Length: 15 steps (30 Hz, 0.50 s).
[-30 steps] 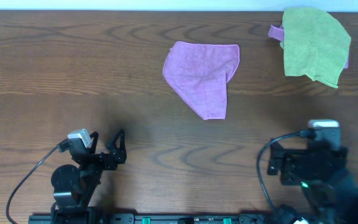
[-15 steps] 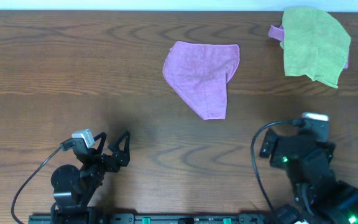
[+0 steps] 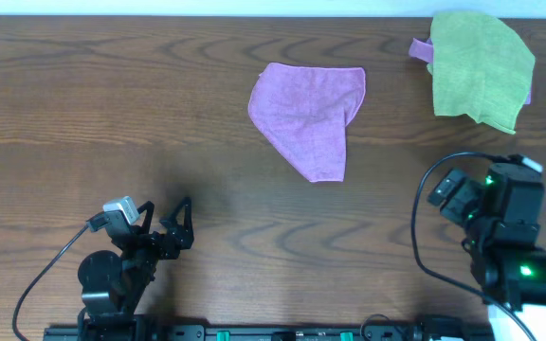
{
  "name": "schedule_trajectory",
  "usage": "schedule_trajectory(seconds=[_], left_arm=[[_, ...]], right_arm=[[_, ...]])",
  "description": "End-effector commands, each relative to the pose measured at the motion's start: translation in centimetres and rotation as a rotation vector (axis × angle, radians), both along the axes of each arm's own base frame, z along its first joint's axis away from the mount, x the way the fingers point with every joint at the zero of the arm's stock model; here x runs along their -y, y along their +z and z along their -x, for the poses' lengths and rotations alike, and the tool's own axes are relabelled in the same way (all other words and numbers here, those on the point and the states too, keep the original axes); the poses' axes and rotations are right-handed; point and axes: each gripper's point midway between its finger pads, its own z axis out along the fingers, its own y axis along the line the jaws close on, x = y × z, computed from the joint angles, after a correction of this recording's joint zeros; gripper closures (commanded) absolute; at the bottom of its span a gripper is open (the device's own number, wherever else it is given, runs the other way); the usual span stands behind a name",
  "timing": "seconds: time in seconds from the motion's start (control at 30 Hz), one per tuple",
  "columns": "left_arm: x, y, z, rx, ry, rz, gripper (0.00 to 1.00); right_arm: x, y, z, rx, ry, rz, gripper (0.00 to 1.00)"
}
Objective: Fold the cloth
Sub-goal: 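Retract the right gripper toward the front right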
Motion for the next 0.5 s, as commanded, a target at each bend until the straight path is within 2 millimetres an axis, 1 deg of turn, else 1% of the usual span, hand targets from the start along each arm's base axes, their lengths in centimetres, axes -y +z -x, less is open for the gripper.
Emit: schedule_trajectory(seconds=[0.0, 0.07, 0.13, 0.2, 0.27, 0.37, 0.47], left_arm=[[-0.4, -0.6, 0.1, -0.02, 0.026, -0.003, 0.05], [-0.4, -1.7, 0.5, -0.07, 0.027, -0.002, 0.05], [-0.4, -1.9, 0.5, -0.079, 0.027, -0.002, 0.05], [-0.5, -1.9, 0.5, -0.08, 0.029, -0.003, 0.05], [-0.6, -1.9, 0.5, -0.079, 0.035, -0.005, 0.05], [-0.6, -1.9, 0.5, -0.081, 0.038, -0.006, 0.05], [-0.6, -2.2, 0.6, -0.091, 0.038, -0.005, 0.05]], right_arm=[[-1.1, -1.5, -0.2, -0.005, 0.03, -0.071, 0.01], [-1.4, -2.1, -0.4, 0.001, 0.042, -0.084, 0.01], [-2.6, -3.1, -0.5, -0.012, 0.119, -0.11, 0.01], [-3.3, -3.8, -0.6, -0.014, 0.156, -0.132, 0.01], [-3.8, -4.2, -0.7, -0.014, 0.188, -0.146, 0.01], [-4.0, -4.4, -0.6, -0.021, 0.203, -0.148, 0.01], [-5.7, -4.3, -0.6, -0.016, 0.309, -0.186, 0.01]])
